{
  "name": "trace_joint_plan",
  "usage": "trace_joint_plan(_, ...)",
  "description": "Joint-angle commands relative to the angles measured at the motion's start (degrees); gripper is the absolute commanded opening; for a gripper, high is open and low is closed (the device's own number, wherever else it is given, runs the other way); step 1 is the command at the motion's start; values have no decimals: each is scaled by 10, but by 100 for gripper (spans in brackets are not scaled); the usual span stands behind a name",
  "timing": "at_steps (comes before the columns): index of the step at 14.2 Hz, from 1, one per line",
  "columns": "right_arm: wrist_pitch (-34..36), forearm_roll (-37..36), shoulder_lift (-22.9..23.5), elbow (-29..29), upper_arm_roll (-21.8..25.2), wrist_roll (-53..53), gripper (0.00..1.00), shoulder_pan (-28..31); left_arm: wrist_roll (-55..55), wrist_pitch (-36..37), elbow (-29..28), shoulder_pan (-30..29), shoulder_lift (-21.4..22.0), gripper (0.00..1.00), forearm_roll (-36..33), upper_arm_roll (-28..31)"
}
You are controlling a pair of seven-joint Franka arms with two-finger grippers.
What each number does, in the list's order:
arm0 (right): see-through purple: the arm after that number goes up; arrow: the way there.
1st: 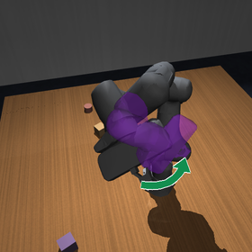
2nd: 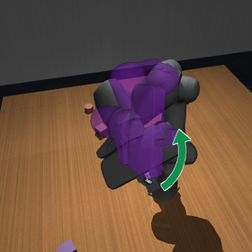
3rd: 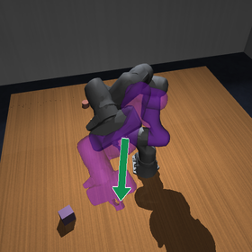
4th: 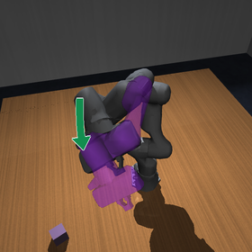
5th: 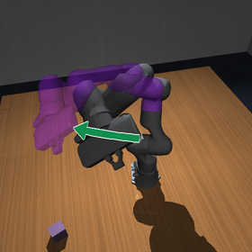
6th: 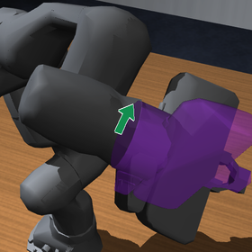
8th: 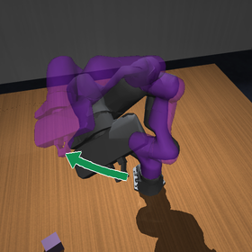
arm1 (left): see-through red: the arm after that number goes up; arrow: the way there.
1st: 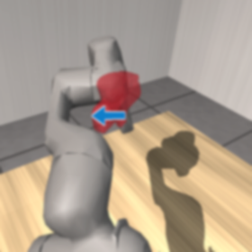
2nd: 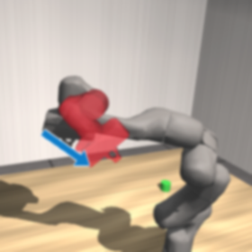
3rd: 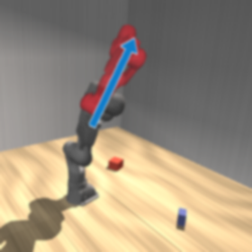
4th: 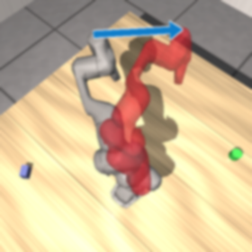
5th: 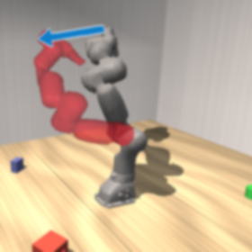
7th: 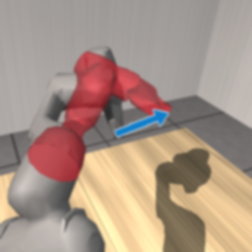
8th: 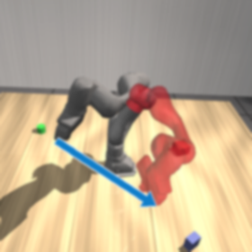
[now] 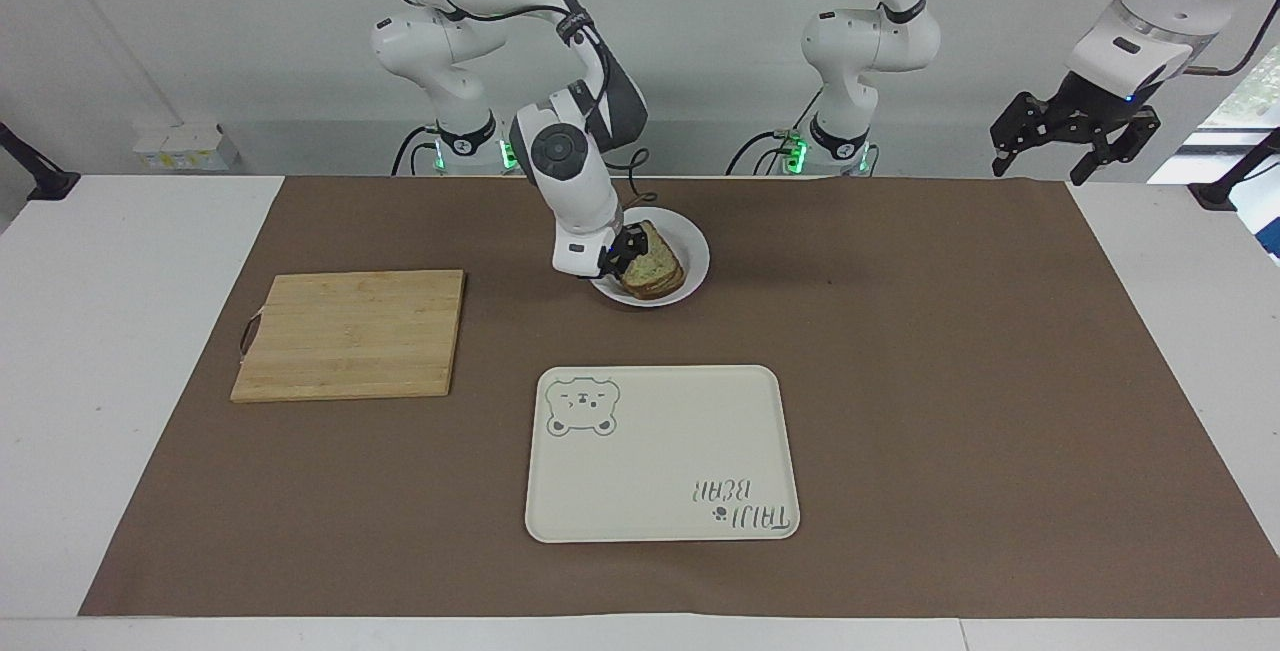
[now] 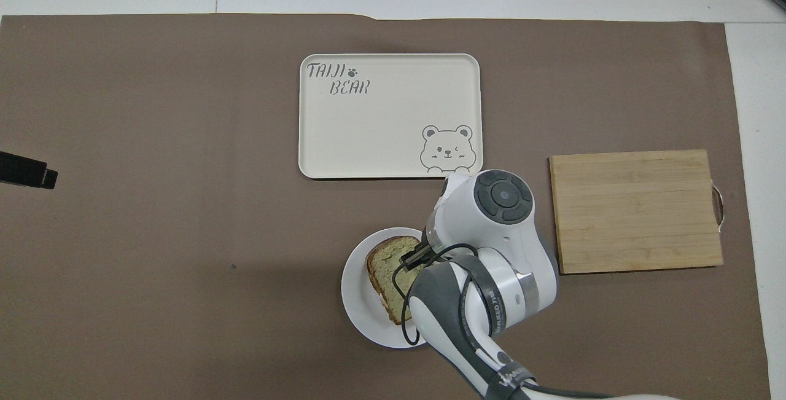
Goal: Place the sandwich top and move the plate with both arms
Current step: 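Lift the green toast with the right gripper onto the egg toast, then open the right gripper and withdraw it toward the cutting board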
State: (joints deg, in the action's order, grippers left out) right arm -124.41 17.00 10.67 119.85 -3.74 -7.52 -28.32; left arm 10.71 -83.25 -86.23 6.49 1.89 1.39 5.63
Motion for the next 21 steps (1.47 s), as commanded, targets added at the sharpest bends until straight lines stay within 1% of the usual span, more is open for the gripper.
trace_joint_plan(1,-8,3,5,-1,2,3,64,-9,-4,4,2,5,2,100,-5,3)
trace_joint_plan(2,-3,3,6,-4,2,6,100,-7,-4,4,2,2,2,100,-5,3)
trace_joint_plan(4,8,3,-1,-22,3,5,100,-3,-4,4,2,0,2,100,-5,4)
trace_joint_plan(6,43,3,-13,-46,7,4,100,12,-4,4,2,1,2,100,-5,4)
trace_joint_plan(10,114,1,-27,-105,10,0,100,69,-6,8,2,3,2,100,-5,4)
trace_joint_plan(14,115,1,-30,-139,11,-1,100,134,-6,11,-3,9,5,100,-4,-3)
trace_joint_plan(15,109,1,-29,-141,11,0,100,150,-5,10,-9,10,7,100,7,-4)
trace_joint_plan(18,122,-6,-35,-149,13,-1,100,212,-7,6,-40,11,26,100,89,-5)
trace_joint_plan(20,149,-57,-43,-160,21,4,100,230,-5,-6,-88,11,52,100,142,-5)
trace_joint_plan(21,159,-89,-43,-167,22,6,100,243,-3,-25,-126,12,69,100,168,-5)
